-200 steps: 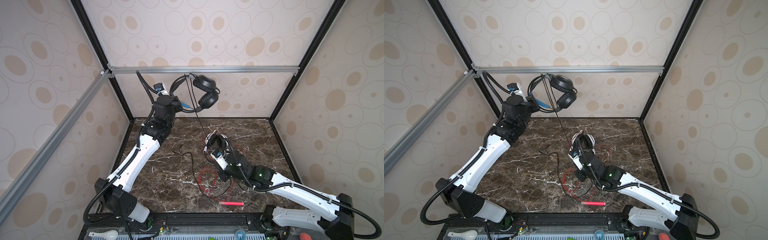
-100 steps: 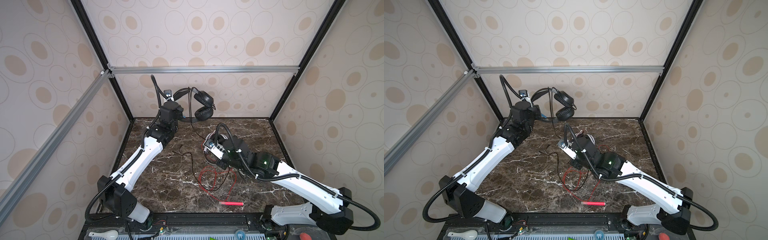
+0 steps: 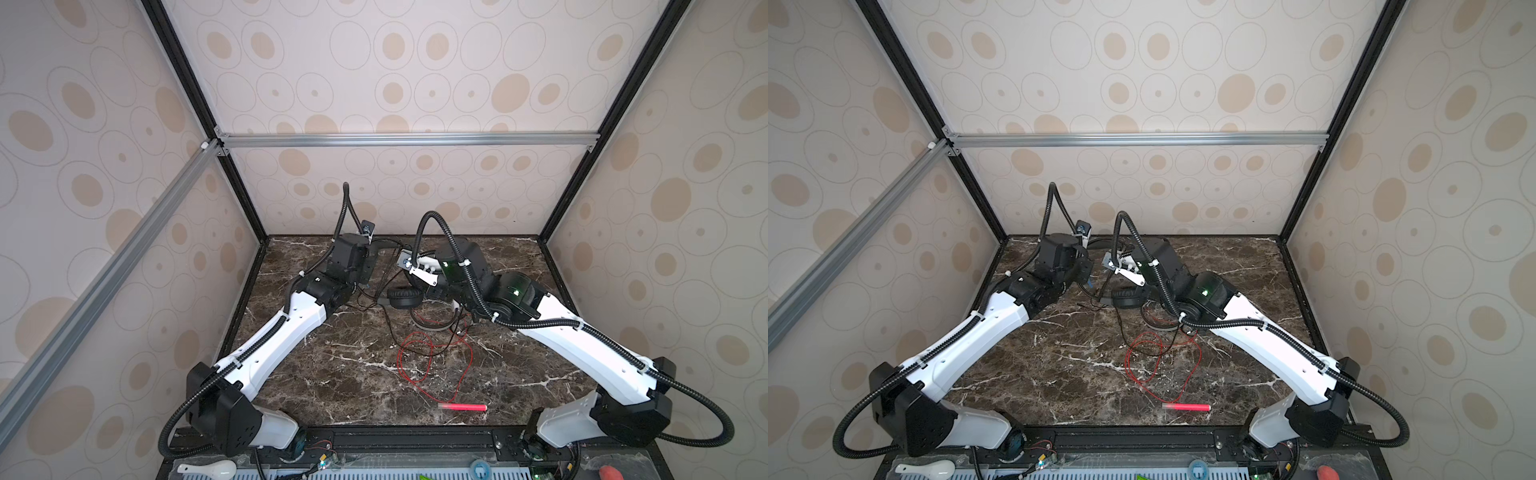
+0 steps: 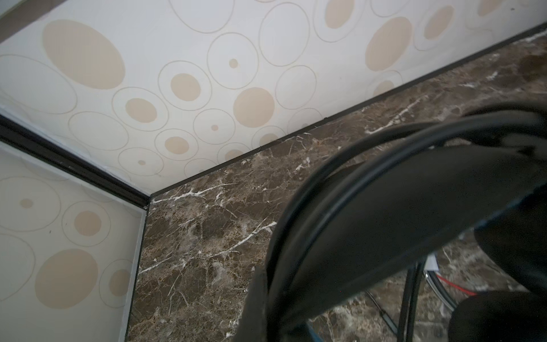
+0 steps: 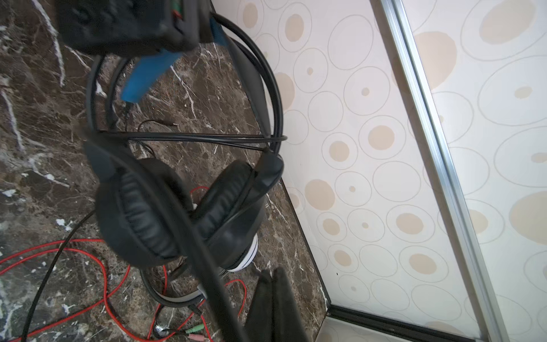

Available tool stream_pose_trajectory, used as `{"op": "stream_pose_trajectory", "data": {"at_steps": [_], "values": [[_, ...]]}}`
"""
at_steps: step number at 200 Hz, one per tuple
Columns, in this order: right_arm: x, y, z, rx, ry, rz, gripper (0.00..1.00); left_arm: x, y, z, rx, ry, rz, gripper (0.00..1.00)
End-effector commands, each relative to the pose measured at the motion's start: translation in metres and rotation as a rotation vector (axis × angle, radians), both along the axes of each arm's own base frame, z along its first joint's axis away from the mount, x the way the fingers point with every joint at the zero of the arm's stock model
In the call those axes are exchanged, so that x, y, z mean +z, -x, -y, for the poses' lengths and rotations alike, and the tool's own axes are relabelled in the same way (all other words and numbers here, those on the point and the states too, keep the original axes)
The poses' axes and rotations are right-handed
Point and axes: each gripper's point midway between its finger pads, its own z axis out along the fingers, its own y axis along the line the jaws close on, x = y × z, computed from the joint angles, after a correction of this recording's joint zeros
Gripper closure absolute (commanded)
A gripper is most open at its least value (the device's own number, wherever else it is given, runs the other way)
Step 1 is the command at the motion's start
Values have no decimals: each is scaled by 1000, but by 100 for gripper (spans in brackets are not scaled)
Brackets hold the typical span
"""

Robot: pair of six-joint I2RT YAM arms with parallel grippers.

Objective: Wrap the headphones

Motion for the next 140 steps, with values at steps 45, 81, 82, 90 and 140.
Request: {"op": "stream_pose_trajectory", "data": {"at_steps": [45, 81, 82, 90, 140], "values": [[40, -37, 46, -146, -227, -7, 97, 41, 56, 42, -359, 153, 0, 100], [50, -45, 50, -160, -242, 5, 97, 47, 69, 53, -432, 208, -32, 100], [50, -45, 50, -160, -242, 5, 97, 47, 69, 53, -432, 209, -32, 100], [52, -46, 50, -160, -238, 10, 97, 48, 71, 54, -440, 212, -35, 100], [36, -65, 65, -248, -313, -52, 97, 59, 74, 57, -460, 246, -15, 100]]}}
